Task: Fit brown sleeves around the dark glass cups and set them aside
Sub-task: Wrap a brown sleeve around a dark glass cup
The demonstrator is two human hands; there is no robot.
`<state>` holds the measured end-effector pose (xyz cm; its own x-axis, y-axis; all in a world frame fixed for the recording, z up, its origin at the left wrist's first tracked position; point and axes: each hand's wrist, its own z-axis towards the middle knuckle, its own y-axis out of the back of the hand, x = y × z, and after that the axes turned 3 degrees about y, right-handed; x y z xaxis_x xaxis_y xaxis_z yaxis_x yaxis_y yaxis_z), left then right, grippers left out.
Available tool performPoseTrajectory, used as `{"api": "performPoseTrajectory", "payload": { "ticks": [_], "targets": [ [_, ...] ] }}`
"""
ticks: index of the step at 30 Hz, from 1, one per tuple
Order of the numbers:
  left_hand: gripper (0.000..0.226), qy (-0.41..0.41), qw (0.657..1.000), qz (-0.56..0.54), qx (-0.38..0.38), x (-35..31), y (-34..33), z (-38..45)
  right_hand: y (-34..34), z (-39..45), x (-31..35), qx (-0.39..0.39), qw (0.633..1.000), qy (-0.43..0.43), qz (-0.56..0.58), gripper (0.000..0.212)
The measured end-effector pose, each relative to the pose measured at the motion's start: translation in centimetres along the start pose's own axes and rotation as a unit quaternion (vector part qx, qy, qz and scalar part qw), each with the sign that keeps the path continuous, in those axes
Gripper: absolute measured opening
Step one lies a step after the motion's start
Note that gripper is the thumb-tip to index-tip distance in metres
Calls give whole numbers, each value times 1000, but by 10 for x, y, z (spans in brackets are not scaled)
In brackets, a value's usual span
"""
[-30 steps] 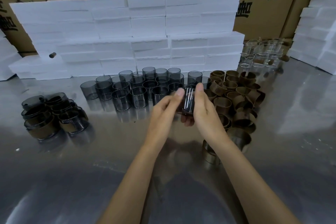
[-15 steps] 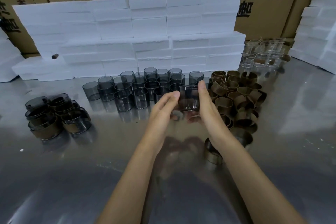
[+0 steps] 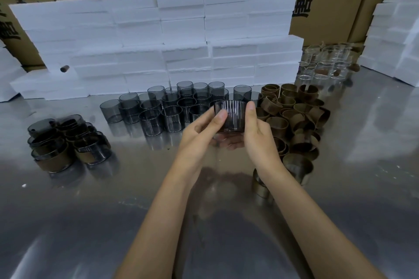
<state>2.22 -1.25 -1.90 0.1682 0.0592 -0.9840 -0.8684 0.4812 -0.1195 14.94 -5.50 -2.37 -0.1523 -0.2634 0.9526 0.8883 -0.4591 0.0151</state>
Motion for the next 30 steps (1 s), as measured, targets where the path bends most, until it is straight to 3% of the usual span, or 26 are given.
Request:
{"api": "performPoseTrajectory", "payload": {
  "ticks": [2,6,8,13,17,21,25,28,30],
  "targets": [
    [63,-28,998,6,-47,3,4,1,0,0,-4,-17,1000,6,-11,54],
    [31,-35,996,21,-74,6,6,4,3,1,-5,-45,998,30,-20,36],
    [29,-17,996,5,-86,6,4,6,3,2,-3,-29,999,14,-19,34],
    [63,26,999,21,-10,8,0,4,-9,-5,-2,84,995,-53,10,72],
    [72,48,998,11,25,7,-3,3,-6,-4,-2,53,998,-36,8,75],
    [67,49,998,21,25,6,-1,4,-9,-9,4,39,998,-35,-40,101],
    [66,50,998,27,21,10,-1,5,-8,-7,3,5,999,-13,-34,68],
    [50,19,999,36,-7,10,0,6,-2,-2,-1,-35,999,-8,-25,53],
    [53,2,999,8,-42,10,2,6,0,-1,-2,-48,998,-9,-32,47]
  ]
}}
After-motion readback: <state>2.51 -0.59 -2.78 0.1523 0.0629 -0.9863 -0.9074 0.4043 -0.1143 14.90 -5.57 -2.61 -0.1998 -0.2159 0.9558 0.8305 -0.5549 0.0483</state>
